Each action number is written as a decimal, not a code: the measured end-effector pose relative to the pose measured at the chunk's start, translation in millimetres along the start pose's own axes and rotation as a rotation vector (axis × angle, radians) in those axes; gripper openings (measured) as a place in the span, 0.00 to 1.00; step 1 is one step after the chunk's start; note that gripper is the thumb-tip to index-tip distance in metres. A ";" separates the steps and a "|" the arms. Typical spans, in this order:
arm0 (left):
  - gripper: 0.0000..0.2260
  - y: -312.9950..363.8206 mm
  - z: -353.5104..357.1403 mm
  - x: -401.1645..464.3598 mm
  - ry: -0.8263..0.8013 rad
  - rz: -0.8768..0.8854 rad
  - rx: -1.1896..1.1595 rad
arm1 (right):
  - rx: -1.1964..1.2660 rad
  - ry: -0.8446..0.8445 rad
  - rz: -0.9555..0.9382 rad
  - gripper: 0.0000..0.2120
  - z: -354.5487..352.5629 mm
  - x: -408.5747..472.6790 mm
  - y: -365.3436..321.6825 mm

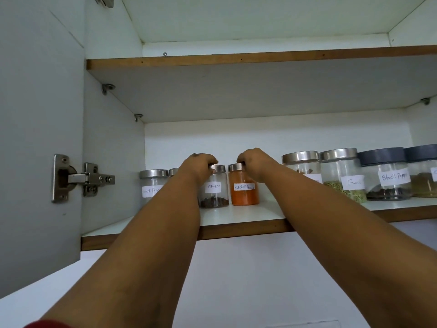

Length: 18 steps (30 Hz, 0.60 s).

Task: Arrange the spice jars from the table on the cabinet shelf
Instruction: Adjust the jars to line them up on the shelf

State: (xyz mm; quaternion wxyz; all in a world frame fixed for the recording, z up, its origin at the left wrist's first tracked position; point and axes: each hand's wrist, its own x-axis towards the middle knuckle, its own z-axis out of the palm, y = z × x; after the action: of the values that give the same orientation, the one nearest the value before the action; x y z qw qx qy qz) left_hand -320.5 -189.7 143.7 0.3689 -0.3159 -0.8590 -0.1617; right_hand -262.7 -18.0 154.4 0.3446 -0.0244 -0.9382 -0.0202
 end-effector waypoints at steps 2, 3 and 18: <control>0.14 -0.6 -0.6 0.1 0.006 -0.015 0.002 | 0.012 -0.019 0.010 0.20 -0.1 -0.2 0.2; 0.13 -0.8 -1.0 0.3 0.007 -0.020 0.000 | 0.019 -0.016 0.011 0.20 0.1 -0.3 0.4; 0.15 -1.3 -4.9 -1.1 -0.002 -0.025 -0.057 | 0.172 0.143 -0.013 0.16 6.0 1.2 6.0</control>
State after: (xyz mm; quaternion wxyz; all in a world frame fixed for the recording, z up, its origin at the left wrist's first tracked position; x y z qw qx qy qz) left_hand -318.1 -193.6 146.2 0.3569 -0.3156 -0.8583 -0.1906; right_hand -267.2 -11.6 150.8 0.4113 0.0127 -0.9097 0.0566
